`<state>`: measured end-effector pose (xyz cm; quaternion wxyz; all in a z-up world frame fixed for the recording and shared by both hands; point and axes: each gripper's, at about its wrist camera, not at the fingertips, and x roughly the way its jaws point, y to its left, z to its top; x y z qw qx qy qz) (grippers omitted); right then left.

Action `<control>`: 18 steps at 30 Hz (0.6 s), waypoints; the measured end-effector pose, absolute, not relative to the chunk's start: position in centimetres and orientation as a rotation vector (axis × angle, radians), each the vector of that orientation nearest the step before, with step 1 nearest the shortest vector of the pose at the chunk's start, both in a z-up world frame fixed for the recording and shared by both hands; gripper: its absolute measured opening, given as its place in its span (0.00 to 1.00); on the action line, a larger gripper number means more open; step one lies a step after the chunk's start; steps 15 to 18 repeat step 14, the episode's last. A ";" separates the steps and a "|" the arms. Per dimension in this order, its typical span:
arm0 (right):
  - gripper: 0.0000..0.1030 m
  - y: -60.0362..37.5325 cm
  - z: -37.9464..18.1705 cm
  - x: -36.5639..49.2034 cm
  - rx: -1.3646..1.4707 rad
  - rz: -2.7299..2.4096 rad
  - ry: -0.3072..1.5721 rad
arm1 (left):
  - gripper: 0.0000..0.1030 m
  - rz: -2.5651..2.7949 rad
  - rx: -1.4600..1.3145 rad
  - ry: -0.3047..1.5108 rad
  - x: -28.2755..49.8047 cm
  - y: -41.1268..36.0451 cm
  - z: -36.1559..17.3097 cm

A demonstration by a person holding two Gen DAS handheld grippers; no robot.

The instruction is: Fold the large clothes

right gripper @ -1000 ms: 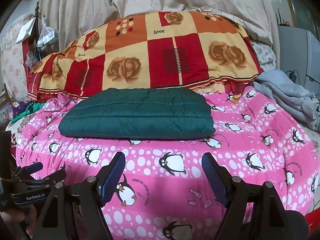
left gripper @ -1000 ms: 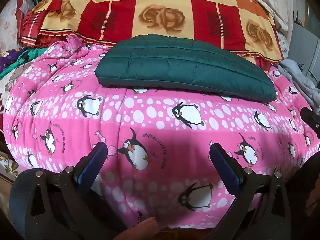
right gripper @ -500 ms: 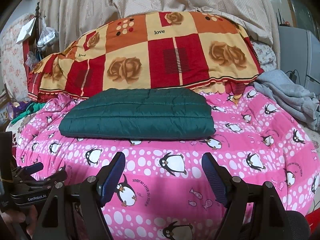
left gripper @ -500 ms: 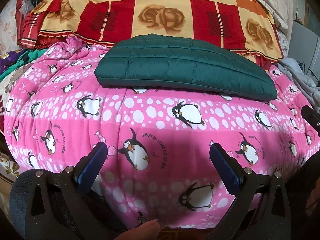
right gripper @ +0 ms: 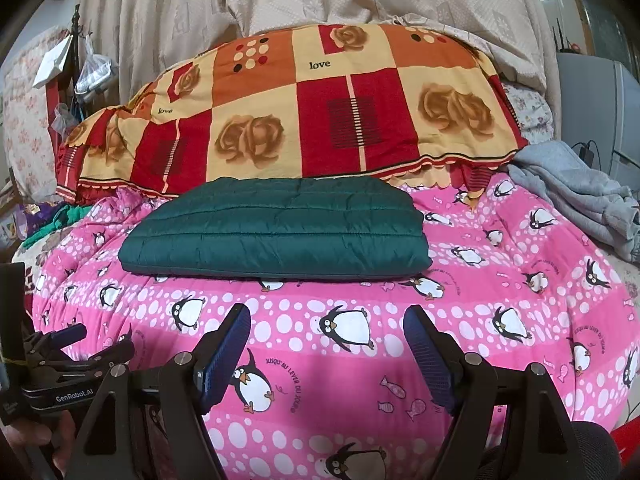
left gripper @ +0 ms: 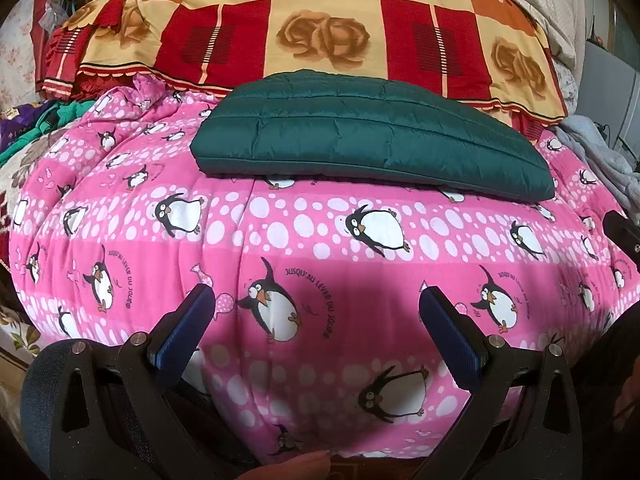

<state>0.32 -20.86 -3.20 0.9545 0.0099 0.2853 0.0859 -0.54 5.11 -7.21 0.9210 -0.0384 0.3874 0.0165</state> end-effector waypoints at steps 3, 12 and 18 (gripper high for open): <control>0.75 -20.9 -3.1 0.3 0.020 0.175 0.578 | 0.99 0.032 -0.077 0.796 -0.5 5.1 -7.2; 0.75 -20.8 -3.2 0.2 0.018 0.178 0.578 | 0.99 0.041 -0.055 0.766 -0.8 5.0 -6.9; 0.75 -20.7 -3.2 0.2 0.017 0.177 0.580 | 0.99 0.038 -0.057 0.769 -0.7 5.1 -6.9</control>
